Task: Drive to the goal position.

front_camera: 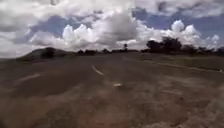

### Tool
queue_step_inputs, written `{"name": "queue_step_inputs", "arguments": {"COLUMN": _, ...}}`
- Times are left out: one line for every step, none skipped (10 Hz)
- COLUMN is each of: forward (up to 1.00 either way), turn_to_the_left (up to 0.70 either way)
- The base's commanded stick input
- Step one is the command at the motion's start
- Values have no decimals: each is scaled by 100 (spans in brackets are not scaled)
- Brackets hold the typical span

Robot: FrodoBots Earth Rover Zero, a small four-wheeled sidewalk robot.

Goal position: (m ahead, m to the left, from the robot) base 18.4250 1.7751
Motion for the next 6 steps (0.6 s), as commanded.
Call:
{"name": "queue_step_inputs", "arguments": {"forward": 100, "turn_to_the_left": 0}}
{"name": "queue_step_inputs", "arguments": {"forward": 100, "turn_to_the_left": 0}}
{"name": "queue_step_inputs", "arguments": {"forward": 100, "turn_to_the_left": 0}}
{"name": "queue_step_inputs", "arguments": {"forward": 100, "turn_to_the_left": 0}}
{"name": "queue_step_inputs", "arguments": {"forward": 100, "turn_to_the_left": 0}}
{"name": "queue_step_inputs", "arguments": {"forward": 100, "turn_to_the_left": 0}}
